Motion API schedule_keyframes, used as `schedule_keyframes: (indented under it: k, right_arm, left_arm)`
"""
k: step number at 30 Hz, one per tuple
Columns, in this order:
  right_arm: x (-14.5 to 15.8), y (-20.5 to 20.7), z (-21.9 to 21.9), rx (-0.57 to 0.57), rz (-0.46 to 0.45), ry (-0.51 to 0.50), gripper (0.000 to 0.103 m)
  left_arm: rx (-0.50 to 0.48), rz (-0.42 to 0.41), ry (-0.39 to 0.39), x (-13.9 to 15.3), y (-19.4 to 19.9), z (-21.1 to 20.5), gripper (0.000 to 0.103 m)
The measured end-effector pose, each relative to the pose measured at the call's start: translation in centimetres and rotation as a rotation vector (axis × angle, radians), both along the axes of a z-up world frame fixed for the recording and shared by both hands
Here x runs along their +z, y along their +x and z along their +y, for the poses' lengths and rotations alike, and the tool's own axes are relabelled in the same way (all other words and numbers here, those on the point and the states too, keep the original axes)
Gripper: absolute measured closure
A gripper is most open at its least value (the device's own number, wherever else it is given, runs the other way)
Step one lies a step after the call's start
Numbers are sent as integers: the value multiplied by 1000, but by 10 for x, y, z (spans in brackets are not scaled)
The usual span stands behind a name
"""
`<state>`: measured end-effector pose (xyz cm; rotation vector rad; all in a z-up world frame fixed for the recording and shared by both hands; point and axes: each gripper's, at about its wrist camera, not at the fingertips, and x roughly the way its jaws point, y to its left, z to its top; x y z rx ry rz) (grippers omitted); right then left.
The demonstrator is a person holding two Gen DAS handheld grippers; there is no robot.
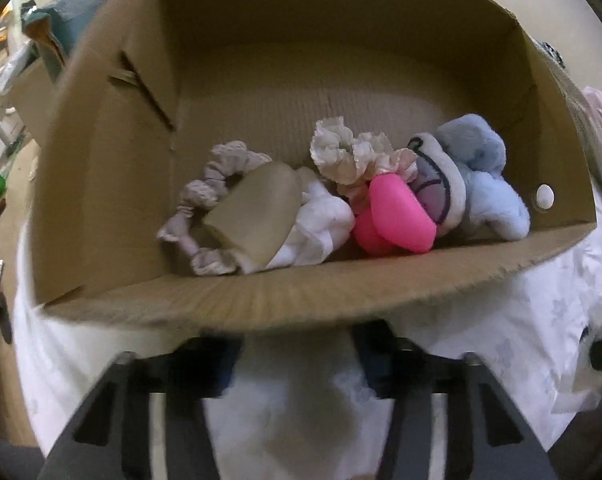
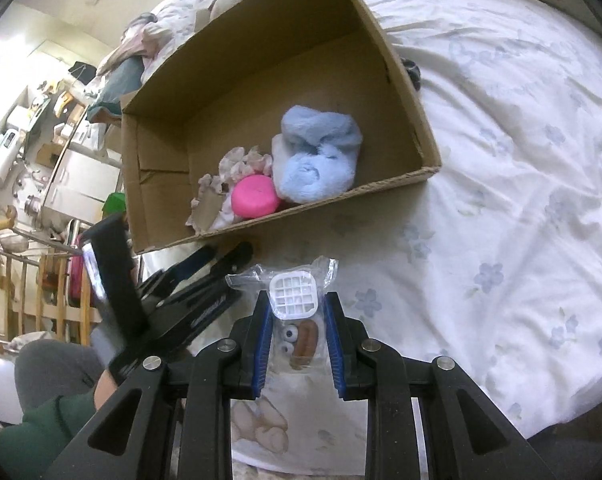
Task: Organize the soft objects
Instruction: 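Grasp the clear plastic bag with the right gripper while the left grasps the peach foam piece, then lower the bag and foam piece into the box and open both grippers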
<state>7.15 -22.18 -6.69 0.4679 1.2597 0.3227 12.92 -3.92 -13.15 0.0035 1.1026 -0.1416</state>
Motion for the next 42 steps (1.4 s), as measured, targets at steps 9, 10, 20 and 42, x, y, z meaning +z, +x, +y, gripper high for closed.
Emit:
schedule_keyframes:
  k: [9,10,20,42]
  right_arm:
    - [0,2,0,4,-2,12,76]
    - [0,2,0,6,-3,13,76]
    - [7,-3,-1,14,-20,10,76]
    - [91,21,-12,22,-185,22,76]
  left_arm:
    - [-77,24,-62,2,-3,-12,98]
    - [-78,22,-61,4,-4,-13,98]
    - [-55,16,-59,18,-24,-17,98]
    - [4,-94,-120,162,-59,32,98]
